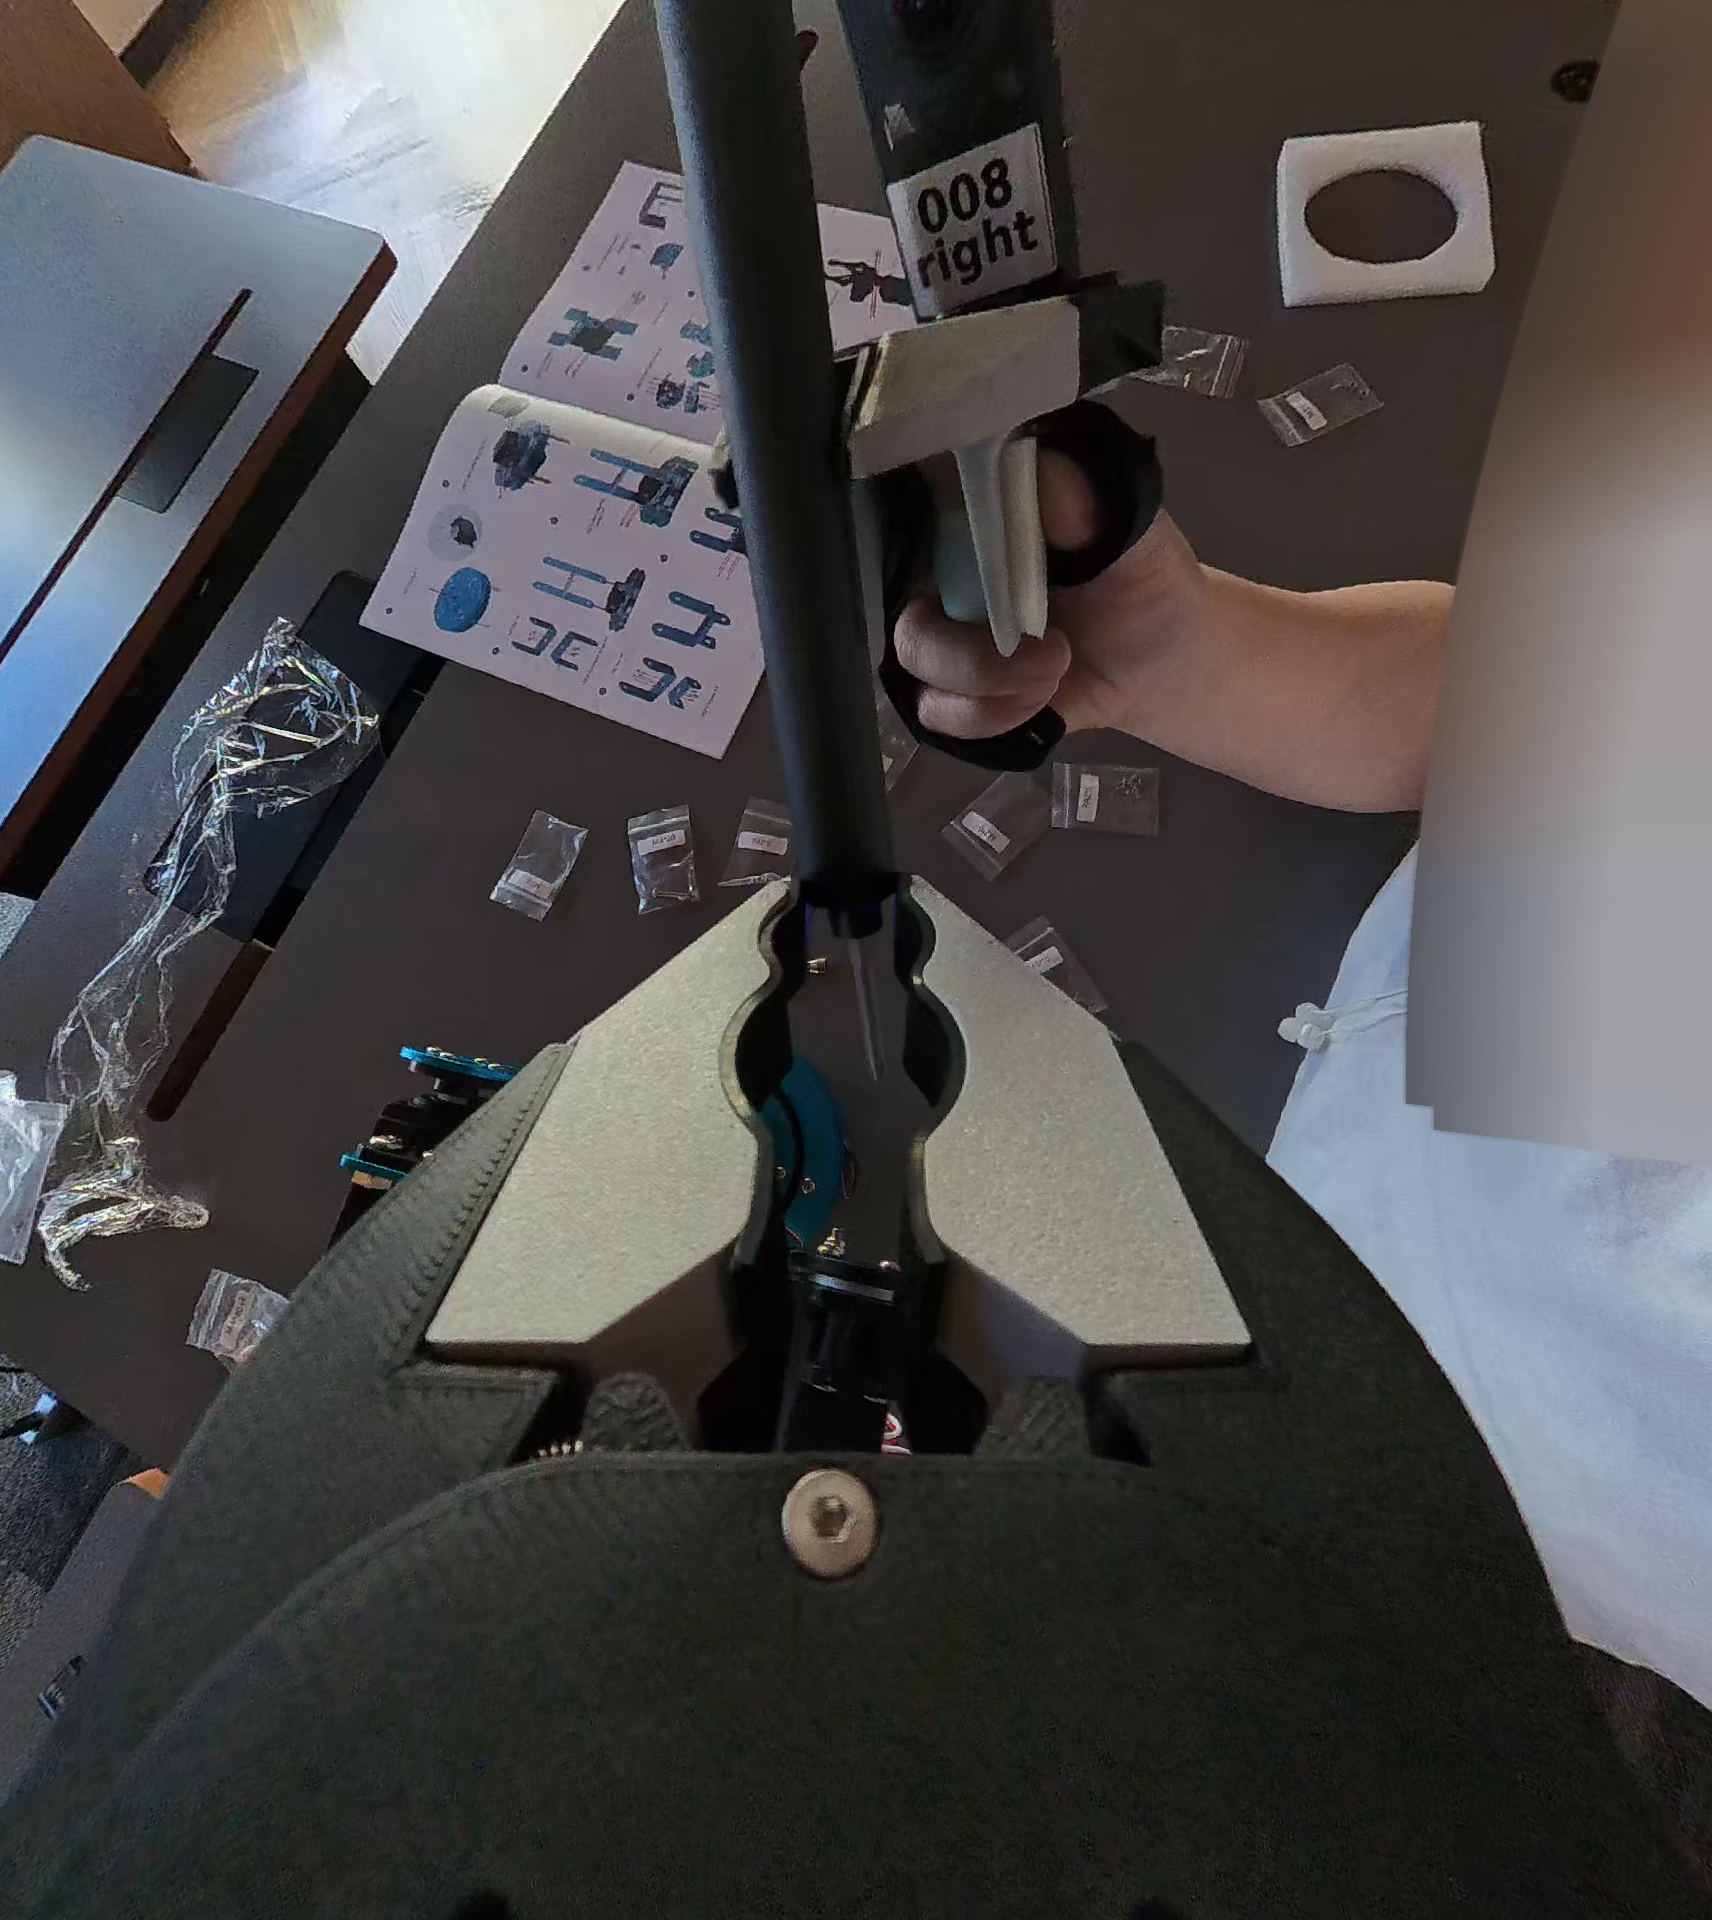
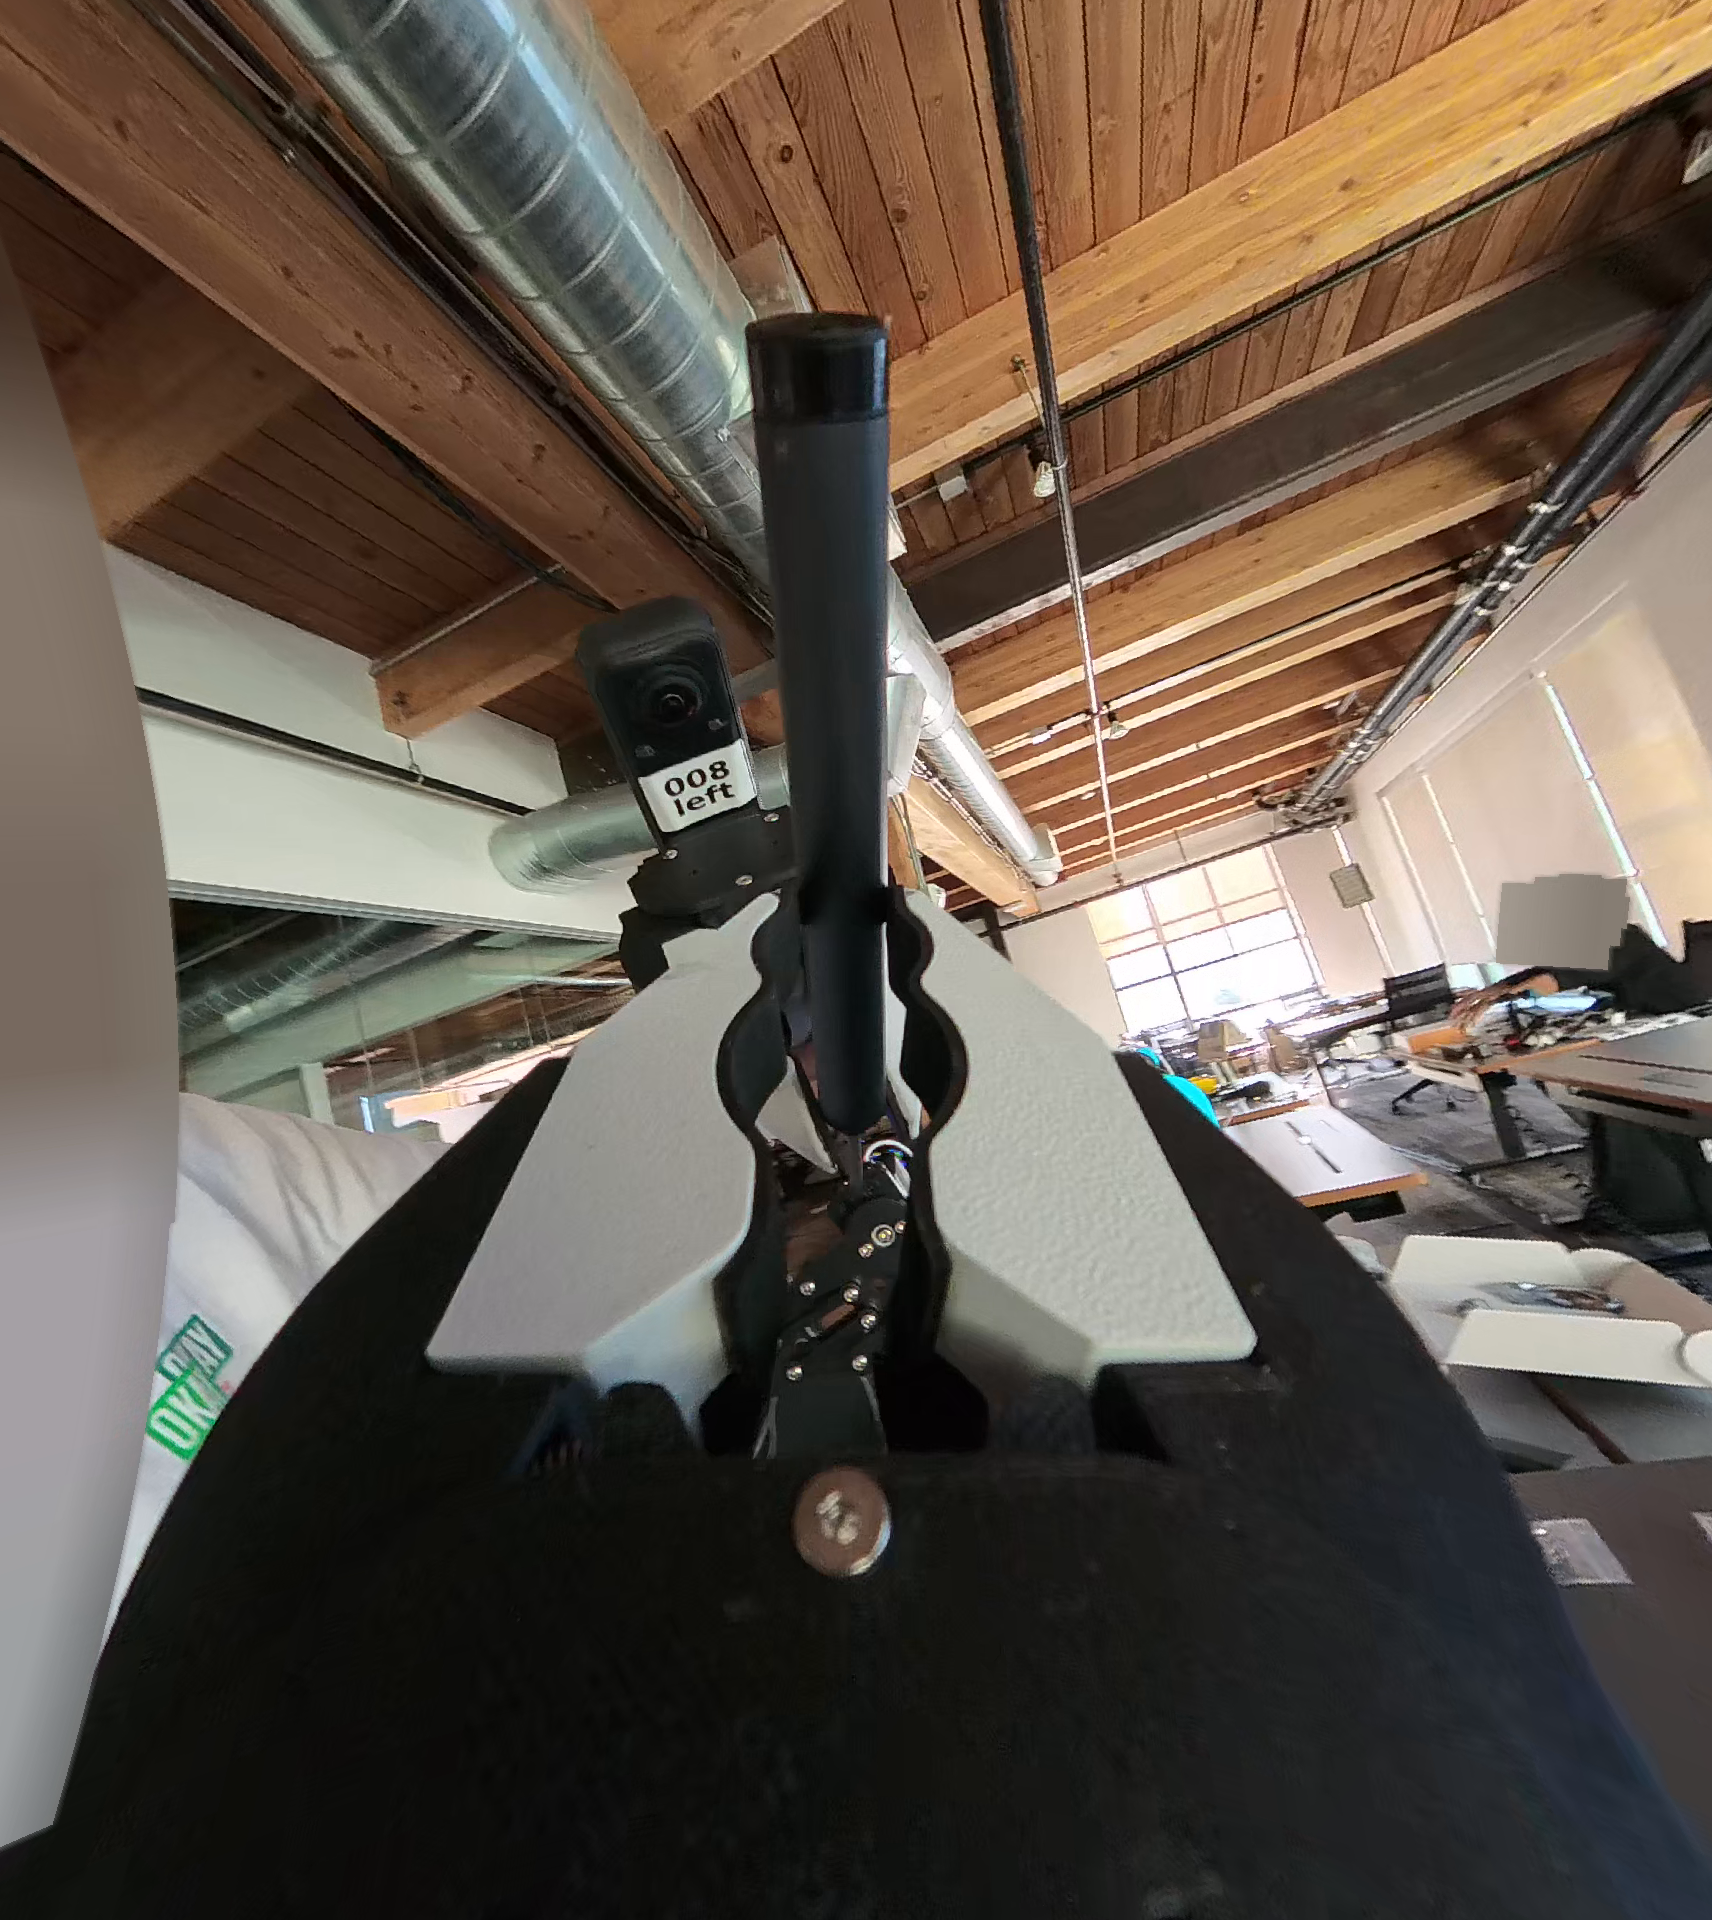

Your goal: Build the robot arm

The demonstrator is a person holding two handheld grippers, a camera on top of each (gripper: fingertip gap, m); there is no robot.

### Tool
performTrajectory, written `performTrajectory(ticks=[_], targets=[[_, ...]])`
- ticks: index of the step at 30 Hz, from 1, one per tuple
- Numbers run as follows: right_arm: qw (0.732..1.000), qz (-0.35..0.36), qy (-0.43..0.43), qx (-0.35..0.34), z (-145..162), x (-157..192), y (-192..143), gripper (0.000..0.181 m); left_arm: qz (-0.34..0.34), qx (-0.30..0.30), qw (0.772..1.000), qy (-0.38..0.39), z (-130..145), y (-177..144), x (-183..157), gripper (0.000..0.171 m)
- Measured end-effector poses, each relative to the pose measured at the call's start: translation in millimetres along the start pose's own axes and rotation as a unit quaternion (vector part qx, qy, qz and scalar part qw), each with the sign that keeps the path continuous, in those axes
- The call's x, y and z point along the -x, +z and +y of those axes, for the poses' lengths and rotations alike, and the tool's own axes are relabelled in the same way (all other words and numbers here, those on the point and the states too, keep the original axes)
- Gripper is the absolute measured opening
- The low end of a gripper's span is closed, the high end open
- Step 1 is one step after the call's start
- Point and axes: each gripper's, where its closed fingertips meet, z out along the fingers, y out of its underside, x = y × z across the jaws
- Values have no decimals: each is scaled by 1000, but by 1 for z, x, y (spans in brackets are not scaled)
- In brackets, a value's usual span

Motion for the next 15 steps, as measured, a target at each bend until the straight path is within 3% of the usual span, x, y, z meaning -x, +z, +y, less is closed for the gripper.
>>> performTrajectory(ticks=[7, 15], targets=[[997, 10, -71, 19, 3, 10, 2, 14, -8, 26, 999, 27, 3, 1, -1, 15], [998, 50, -45, 14, 19, -2, -13, 14, 20, 137, 986, 92, 22, 9, 2, 16]])
